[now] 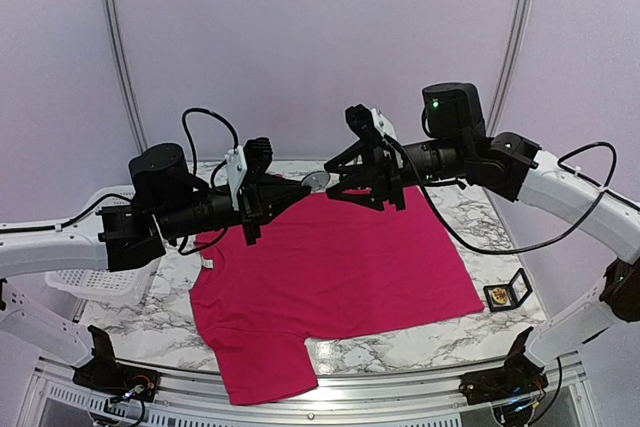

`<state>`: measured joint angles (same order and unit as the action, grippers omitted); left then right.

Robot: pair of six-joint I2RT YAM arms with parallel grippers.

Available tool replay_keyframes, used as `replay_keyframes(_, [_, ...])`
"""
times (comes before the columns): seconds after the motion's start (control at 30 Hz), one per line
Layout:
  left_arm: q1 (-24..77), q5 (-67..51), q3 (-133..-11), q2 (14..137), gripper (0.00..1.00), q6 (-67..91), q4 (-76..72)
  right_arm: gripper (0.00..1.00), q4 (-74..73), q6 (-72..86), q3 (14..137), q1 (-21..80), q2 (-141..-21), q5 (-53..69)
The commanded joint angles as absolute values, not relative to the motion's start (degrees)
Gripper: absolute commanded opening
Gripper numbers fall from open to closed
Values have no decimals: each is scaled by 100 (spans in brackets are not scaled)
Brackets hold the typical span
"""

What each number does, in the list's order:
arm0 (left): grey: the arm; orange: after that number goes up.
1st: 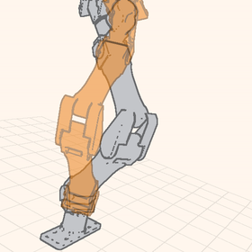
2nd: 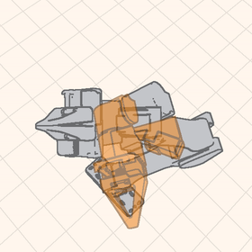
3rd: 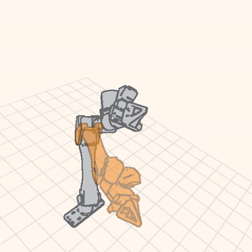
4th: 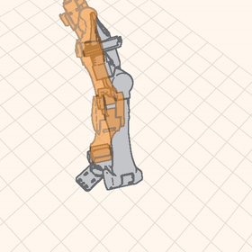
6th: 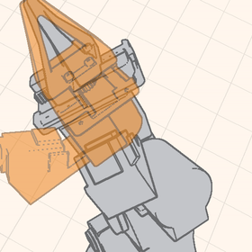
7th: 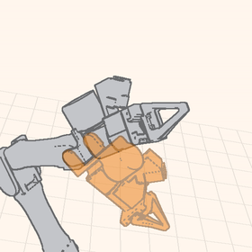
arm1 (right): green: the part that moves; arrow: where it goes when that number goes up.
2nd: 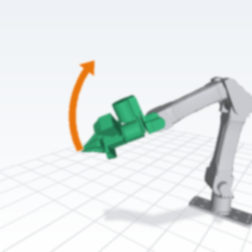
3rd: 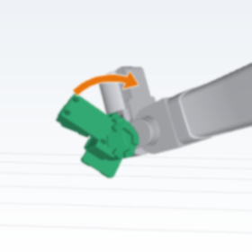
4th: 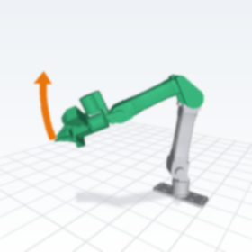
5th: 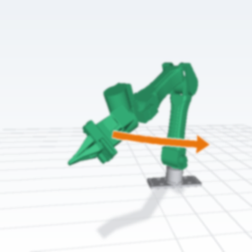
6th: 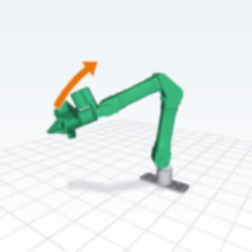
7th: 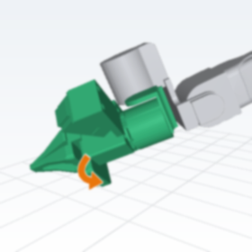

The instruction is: Pin the brooch onto the clothing

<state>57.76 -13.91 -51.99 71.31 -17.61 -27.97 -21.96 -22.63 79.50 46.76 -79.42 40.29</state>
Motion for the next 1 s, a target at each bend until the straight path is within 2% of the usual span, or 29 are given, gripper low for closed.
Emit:
replay_keyframes(0.0, [5774, -1441, -5629, 7104, 0, -1722, -2041, 39, -2197, -2341, 8285, 4715, -7915, 3626])
replay_keyframes(0.1, [5774, -1428, -5685, 7063, 0, -1681, -1839, 31, -2239, -2384, 8348, 4717, -7949, 3701])
replay_keyframes(0.27, [5774, -1450, -5739, 7059, 0, -1689, -1718, 29, -2138, -2336, 8379, 4720, -8016, 3859])
replay_keyframes(0.43, [5774, -1489, -5841, 7123, 0, -1687, -1570, 10, -2143, -2320, 8402, 4719, -8072, 4009])
replay_keyframes(0.53, [5774, -1506, -5894, 7157, 0, -1692, -1501, 2, -2151, -2297, 8385, 4720, -8109, 4085])
replay_keyframes(0.73, [5774, -1404, -5919, 7151, 0, -1672, -1494, 0, -2021, -2262, 8262, 4718, -8110, 4204])
replay_keyframes(0.9, [5774, -622, -5794, 7113, 0, -1910, -1486, 0, -1406, -2082, 7844, 4720, -7985, 4078])
replay_keyframes(0.97, [5751, -387, -5756, 7098, 9, -1846, -1469, 0, -845, -1936, 7544, 4720, -7936, 3813])
